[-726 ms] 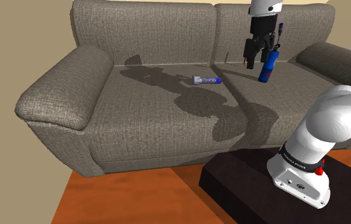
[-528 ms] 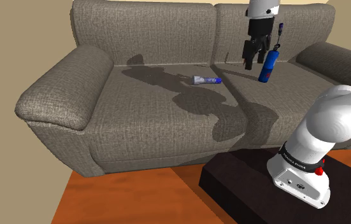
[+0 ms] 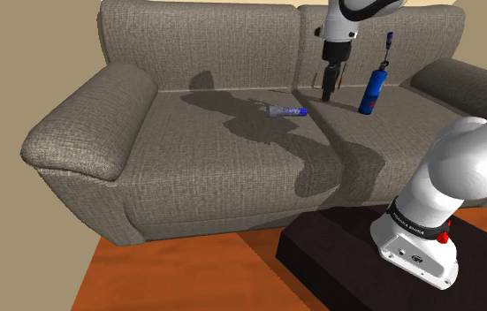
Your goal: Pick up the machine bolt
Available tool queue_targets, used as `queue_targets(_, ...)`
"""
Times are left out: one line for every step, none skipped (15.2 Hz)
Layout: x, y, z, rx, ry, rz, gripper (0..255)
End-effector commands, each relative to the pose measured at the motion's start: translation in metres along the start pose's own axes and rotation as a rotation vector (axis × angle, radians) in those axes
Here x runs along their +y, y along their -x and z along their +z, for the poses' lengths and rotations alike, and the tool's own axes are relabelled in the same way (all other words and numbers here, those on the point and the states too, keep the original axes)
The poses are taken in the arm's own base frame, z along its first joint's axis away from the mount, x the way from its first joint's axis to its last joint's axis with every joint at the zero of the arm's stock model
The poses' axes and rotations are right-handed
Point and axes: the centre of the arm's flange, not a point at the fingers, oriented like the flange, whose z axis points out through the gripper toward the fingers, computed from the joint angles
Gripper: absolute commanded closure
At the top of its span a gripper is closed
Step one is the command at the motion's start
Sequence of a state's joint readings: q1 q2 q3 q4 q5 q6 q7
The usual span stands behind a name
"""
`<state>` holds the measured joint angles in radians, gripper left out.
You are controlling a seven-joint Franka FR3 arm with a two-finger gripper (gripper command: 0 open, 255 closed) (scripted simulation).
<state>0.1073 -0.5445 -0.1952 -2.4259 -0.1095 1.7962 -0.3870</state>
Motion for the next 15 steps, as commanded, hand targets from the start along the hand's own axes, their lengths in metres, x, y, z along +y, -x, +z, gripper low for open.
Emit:
queue_targets(0.015, -0.015, 0.009, 0.024, 0.0, -0.107, 0)
queue_targets(0.021, -0.025, 0.013, 0.035, -0.001, -0.157, 0)
queue_targets(0.025, -0.035, 0.018, 0.046, -0.002, -0.207, 0)
queue_targets(0.03, -0.045, 0.022, 0.057, -0.003, -0.257, 0)
queue_targets(0.034, -0.056, 0.027, 0.068, -0.005, -0.307, 0)
queue_targets(0.037, -0.066, 0.031, 0.079, -0.006, -0.357, 0)
queue_targets(0.04, -0.077, 0.035, 0.09, -0.007, -0.407, 0)
queue_targets(0.042, -0.088, 0.04, 0.101, -0.008, -0.457, 0)
queue_targets(0.044, -0.099, 0.044, 0.112, -0.009, -0.507, 0)
queue_targets(0.045, -0.111, 0.047, 0.123, -0.01, -0.557, 0)
queue_targets(0.045, -0.122, 0.051, 0.134, -0.011, -0.607, 0)
queue_targets(0.046, -0.124, 0.052, 0.137, -0.012, -0.617, 0)
queue_targets(0.046, -0.125, 0.057, 0.137, -0.012, -0.617, 0)
queue_targets(0.046, -0.125, 0.062, 0.137, -0.012, -0.617, 0)
queue_targets(0.046, -0.126, 0.068, 0.137, -0.012, -0.617, 0)
